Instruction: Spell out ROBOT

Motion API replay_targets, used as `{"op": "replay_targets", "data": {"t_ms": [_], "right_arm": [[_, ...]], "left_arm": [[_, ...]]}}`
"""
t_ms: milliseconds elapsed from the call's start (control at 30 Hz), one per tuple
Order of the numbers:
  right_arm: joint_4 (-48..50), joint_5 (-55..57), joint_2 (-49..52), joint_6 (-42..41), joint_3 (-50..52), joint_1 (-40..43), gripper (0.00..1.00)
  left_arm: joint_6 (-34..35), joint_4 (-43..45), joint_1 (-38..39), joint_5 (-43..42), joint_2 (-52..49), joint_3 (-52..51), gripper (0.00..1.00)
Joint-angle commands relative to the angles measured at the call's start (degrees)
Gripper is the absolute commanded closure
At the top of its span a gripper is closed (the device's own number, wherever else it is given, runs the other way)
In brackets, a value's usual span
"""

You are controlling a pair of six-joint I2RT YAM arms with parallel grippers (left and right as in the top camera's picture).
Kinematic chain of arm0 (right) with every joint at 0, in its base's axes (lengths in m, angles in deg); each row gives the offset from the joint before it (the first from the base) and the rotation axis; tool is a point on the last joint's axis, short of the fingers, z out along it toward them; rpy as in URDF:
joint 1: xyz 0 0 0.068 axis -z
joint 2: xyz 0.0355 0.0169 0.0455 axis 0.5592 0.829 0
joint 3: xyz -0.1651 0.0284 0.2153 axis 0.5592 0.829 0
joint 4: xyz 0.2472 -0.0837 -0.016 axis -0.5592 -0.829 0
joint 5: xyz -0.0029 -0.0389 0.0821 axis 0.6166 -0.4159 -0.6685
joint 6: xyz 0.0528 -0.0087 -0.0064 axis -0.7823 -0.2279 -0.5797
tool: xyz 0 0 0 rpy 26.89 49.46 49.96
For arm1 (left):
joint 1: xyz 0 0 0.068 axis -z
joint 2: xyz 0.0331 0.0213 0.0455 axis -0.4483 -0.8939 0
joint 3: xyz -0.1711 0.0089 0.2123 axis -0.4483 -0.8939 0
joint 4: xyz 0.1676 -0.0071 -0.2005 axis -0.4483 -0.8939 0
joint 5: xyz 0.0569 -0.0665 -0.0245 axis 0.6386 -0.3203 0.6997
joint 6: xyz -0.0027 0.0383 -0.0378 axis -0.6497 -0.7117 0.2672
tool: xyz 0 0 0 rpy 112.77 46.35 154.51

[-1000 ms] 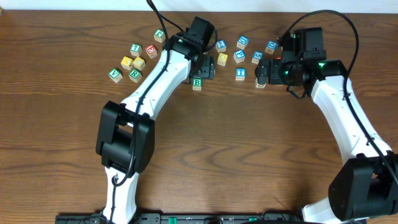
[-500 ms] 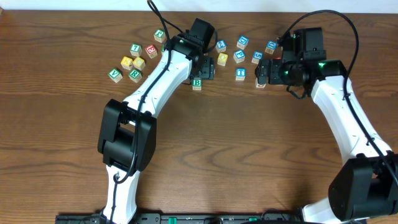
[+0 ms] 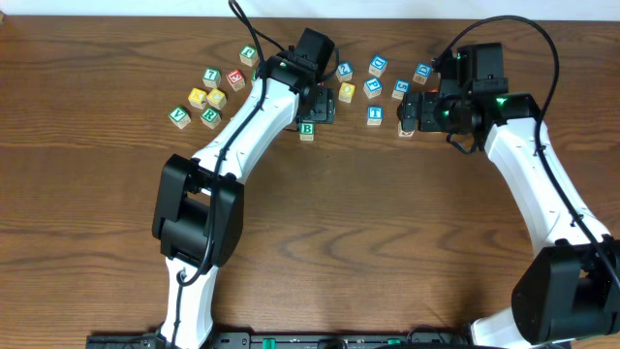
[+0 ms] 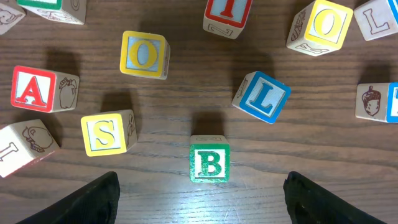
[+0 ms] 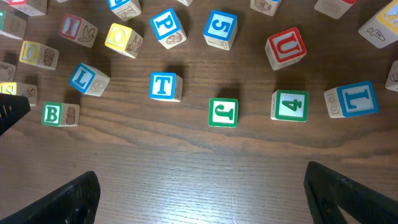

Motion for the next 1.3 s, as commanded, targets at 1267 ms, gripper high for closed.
{"op": "replay_targets", "data": {"t_ms": [1267], "right_arm": [[-0.1,0.1,0.5,-0.4,-1.1,-0.6,0.01]], "left_arm": [[-0.1,9.7,1.5,0.6,-5.4,-4.3,0.17]]}}
